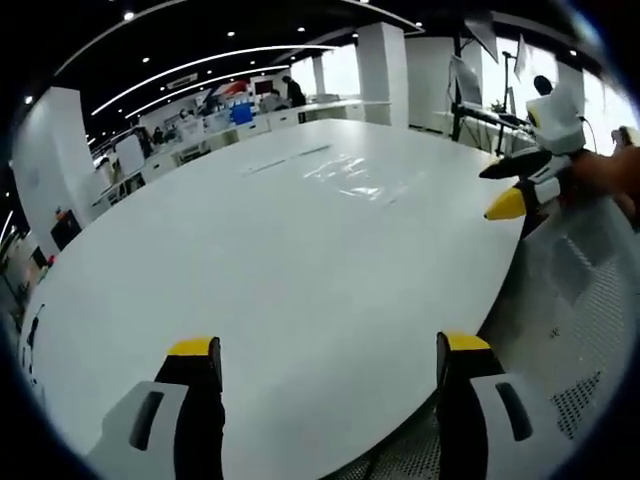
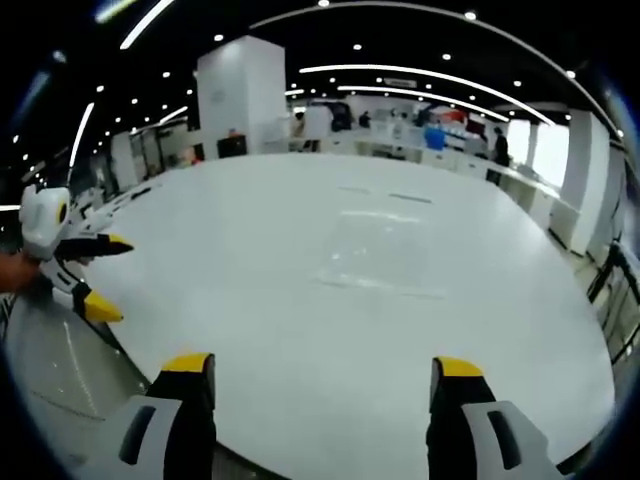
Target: Open the resealable bag by pulling the two sides of the seal apart until the entire bag opening is separated and visibly accessible.
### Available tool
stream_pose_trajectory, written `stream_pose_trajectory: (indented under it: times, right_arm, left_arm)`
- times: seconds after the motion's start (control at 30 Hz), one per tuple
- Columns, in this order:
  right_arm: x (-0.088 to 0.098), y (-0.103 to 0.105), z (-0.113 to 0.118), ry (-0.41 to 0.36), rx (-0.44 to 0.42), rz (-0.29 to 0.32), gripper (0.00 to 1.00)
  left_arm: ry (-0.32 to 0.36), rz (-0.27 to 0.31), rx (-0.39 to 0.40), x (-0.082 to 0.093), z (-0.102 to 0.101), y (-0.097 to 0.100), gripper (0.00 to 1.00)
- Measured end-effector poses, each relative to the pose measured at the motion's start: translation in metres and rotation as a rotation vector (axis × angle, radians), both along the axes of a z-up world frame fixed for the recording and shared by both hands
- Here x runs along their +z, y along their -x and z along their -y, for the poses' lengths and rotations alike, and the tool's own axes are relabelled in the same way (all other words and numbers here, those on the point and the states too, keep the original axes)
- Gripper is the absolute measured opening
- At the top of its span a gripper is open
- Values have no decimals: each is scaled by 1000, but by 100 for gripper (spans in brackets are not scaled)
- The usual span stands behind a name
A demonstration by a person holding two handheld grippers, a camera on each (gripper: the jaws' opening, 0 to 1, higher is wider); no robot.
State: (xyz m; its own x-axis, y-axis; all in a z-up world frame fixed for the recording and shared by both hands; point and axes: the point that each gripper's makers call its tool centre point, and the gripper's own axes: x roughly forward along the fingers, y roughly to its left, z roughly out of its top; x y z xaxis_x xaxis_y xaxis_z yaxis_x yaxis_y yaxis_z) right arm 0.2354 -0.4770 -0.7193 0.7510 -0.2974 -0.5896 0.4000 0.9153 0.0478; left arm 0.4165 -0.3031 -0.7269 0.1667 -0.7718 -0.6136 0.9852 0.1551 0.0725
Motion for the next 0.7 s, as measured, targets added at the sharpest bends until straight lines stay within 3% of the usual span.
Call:
stream_pose_trajectory:
  times: [0.2, 0.47, 0.7]
  right_arm:
    - [-1, 4, 3, 9, -13, -11, 88]
    - [-5, 8, 5, 23, -21, -41, 87]
    - [6, 4, 6, 42, -18, 13, 88]
  left_arm:
    - [-26, 2, -18, -3, -2, 5, 86]
    - [-4, -10, -12, -1, -1, 5, 87]
    - [-16, -25, -4, -3, -3, 5, 88]
